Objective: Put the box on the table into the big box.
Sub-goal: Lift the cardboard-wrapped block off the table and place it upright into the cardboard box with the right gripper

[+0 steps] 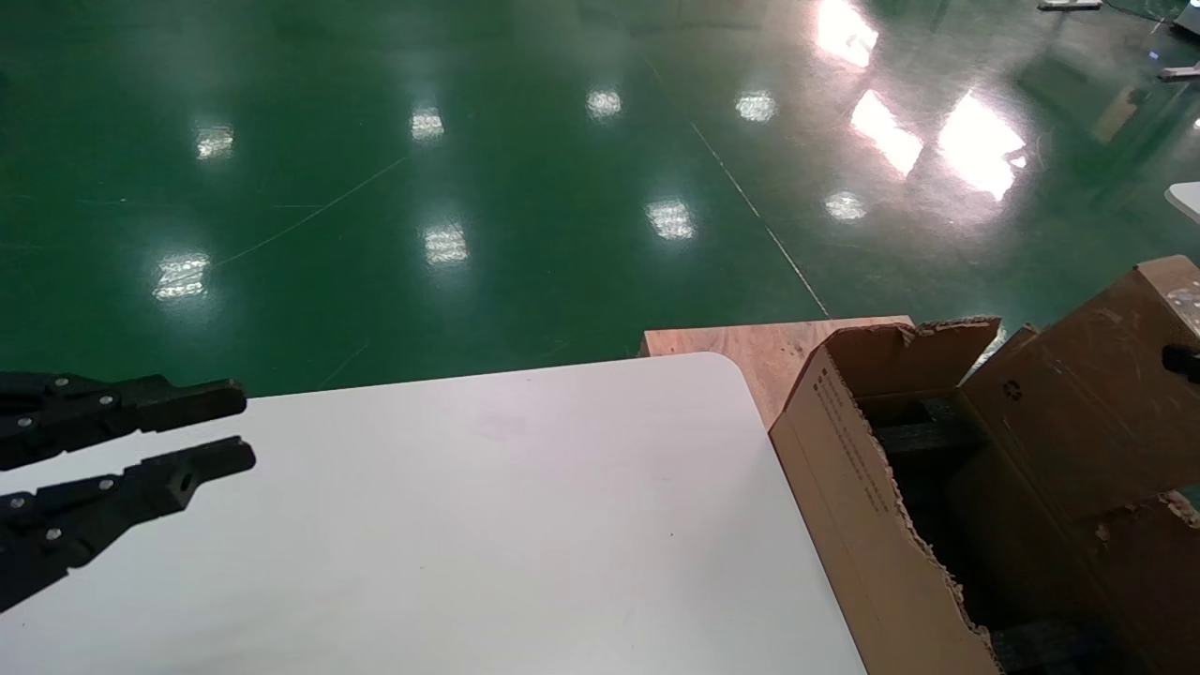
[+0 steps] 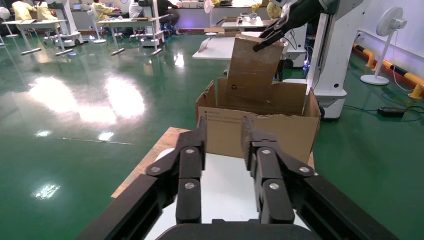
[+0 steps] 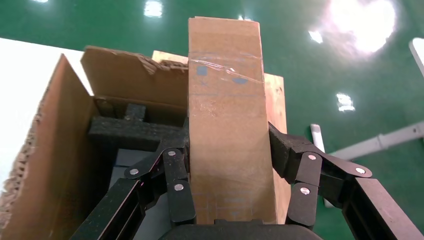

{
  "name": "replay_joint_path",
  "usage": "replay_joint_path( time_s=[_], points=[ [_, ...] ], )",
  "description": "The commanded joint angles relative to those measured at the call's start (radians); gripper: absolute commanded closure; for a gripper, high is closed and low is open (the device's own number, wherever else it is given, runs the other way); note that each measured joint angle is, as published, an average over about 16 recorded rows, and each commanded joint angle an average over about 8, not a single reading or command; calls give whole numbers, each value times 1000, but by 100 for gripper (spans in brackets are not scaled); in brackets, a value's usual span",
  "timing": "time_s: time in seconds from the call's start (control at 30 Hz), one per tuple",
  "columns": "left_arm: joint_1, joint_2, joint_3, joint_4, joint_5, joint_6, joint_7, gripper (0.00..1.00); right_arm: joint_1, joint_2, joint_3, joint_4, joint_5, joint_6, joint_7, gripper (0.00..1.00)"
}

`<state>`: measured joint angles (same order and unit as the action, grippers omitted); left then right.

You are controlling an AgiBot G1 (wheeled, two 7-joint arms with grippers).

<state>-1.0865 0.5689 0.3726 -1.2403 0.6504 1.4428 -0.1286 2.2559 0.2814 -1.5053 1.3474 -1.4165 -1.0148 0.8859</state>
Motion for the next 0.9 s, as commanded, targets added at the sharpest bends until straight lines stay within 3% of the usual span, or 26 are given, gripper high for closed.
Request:
replay_joint_path(
  time_s=[0.03,0.9],
  points=[
    [0,0,0,0,0,0,0,100,-4,13,-19,-1,-1,20,5,100],
    [0,0,0,0,0,0,0,100,-27,60,-204,-8,8,145,48,100]
  ],
)
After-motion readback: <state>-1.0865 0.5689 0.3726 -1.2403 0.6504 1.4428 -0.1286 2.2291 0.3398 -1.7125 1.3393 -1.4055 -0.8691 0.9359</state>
